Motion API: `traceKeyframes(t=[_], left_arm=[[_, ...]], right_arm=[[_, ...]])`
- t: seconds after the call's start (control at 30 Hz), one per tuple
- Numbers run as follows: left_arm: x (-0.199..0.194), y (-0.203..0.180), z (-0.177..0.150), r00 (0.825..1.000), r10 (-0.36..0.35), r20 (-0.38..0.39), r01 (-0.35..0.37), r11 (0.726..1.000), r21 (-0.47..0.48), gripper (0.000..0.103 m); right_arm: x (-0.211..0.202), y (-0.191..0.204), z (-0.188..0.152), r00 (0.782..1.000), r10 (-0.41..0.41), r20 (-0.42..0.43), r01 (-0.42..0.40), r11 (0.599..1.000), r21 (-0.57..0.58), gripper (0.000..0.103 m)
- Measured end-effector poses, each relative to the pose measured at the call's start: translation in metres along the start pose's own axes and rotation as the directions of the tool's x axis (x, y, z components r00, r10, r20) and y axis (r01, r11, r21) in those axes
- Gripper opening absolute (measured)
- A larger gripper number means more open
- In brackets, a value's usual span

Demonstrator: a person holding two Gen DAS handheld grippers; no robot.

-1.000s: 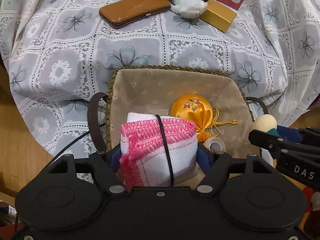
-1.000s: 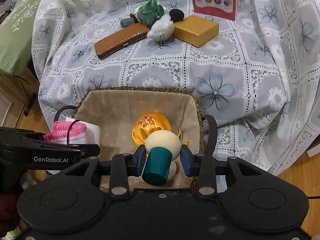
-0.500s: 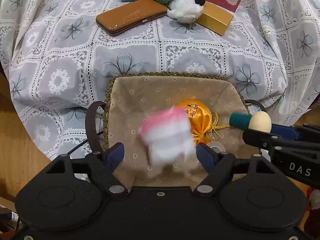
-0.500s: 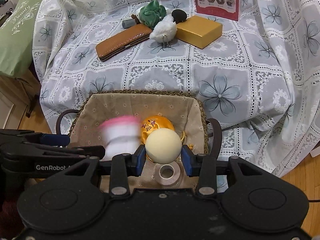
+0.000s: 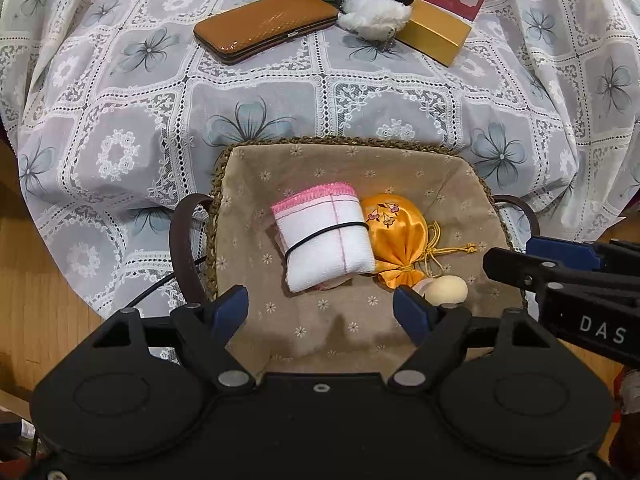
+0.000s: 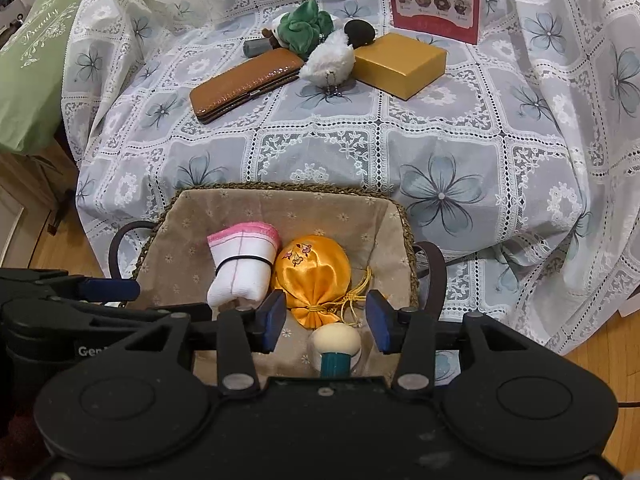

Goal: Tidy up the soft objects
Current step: 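Open the left tool to drop the towel while the right tool releases the peg doll, then withdraw both open tools from the basket toward the plush toys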

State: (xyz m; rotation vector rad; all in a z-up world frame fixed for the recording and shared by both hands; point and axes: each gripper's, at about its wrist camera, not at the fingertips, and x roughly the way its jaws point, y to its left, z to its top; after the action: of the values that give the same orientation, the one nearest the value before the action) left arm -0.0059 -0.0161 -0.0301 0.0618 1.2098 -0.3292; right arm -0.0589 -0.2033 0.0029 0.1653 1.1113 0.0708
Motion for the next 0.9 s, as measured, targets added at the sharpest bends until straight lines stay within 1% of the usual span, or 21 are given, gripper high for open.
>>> traceKeyframes(t=[0.47,0.9], left_arm=[[0.003,-0.003,0.005,1.0,0.011,-0.024,-0.011,1.0,0.004,0.075],[0.008,-0.004,0.027,0.999,0.017,-0.028,-0.017,1.0,0.002,0.076]], right_arm=[[0.009,-0.006,0.006,1.0,-0.004,-0.02,0.005,0.999,0.036,0.045],[0.023,-0.009,0.027,1.0,-0.002,-0.03,0.004,0.999,0.053,0.045]])
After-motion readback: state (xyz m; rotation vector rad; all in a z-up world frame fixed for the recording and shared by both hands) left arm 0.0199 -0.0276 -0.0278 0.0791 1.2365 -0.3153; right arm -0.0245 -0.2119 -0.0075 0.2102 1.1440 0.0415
